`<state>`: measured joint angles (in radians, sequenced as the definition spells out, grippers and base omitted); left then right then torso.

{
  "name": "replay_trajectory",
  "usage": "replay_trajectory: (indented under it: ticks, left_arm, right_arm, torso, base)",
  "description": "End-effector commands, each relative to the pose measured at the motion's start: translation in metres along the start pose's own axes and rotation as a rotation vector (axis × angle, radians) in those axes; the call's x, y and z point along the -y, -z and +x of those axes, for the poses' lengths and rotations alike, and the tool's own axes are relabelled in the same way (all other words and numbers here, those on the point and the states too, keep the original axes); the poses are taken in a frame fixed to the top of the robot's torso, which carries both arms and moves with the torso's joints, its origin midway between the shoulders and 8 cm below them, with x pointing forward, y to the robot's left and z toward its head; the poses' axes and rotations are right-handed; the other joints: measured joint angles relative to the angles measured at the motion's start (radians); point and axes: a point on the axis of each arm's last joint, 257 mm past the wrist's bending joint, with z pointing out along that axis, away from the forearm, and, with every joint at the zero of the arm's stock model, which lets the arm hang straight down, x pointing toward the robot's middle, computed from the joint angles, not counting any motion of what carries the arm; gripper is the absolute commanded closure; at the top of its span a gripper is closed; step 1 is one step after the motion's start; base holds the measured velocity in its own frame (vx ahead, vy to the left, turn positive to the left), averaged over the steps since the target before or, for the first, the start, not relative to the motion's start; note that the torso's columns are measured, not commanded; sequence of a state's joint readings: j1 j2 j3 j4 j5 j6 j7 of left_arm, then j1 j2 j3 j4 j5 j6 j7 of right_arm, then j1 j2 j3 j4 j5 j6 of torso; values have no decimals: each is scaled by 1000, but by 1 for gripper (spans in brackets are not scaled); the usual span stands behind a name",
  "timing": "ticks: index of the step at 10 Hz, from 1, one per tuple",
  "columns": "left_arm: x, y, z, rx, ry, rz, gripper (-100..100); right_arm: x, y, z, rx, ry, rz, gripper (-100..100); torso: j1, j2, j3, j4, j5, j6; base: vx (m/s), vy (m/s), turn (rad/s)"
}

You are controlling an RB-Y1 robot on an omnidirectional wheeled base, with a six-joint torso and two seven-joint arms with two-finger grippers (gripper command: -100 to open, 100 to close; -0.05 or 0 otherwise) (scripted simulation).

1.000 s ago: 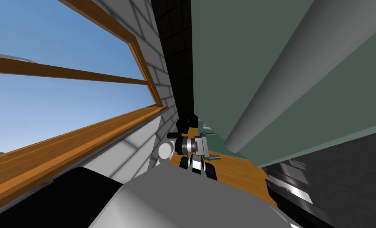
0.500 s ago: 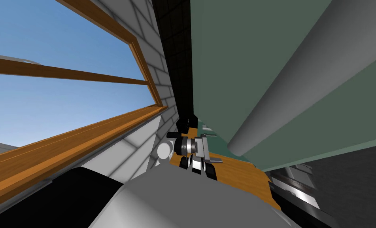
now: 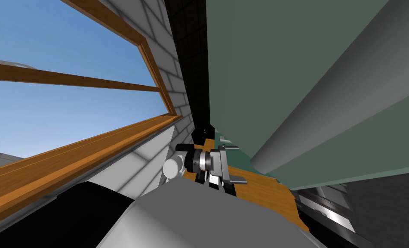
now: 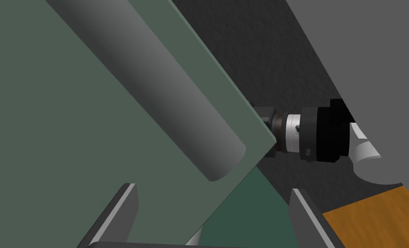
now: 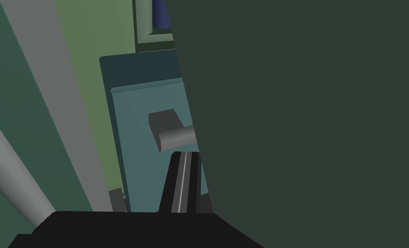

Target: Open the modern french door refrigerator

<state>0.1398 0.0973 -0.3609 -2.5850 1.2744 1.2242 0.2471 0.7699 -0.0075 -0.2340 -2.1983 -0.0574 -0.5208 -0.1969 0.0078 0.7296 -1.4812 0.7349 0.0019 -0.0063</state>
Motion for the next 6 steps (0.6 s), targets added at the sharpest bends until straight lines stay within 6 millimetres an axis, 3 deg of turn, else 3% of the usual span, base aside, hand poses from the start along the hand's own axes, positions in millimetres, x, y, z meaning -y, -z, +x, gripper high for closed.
replay_trajectory:
  ticks: [1, 4, 5, 6]
  left_arm:
    - [1, 2, 8, -8, -13, 3, -100]
    - [1, 2, 15, -21, -16, -17, -100]
    - [1, 2, 10, -12, -14, -2, 100]
    - [1, 2, 8, -9, -14, 3, 100]
  right_arm:
    - [0, 0, -1, 2, 1, 0, 0]
    - [2, 2, -3, 6, 3, 6, 0]
    - [2, 2, -3, 6, 3, 6, 0]
    - [2, 2, -3, 5, 3, 6, 0]
  torso:
    - [-1, 0, 0, 0, 0, 1]
    - [-13, 4, 2, 2, -3, 5]
    - [-6, 7, 4, 3, -1, 6]
    - [3, 10, 6, 3, 1, 7]
  base:
    - [-8, -2, -23]
    - [3, -126, 98]
    - [-1, 81, -175]
    - [-15, 164, -126]
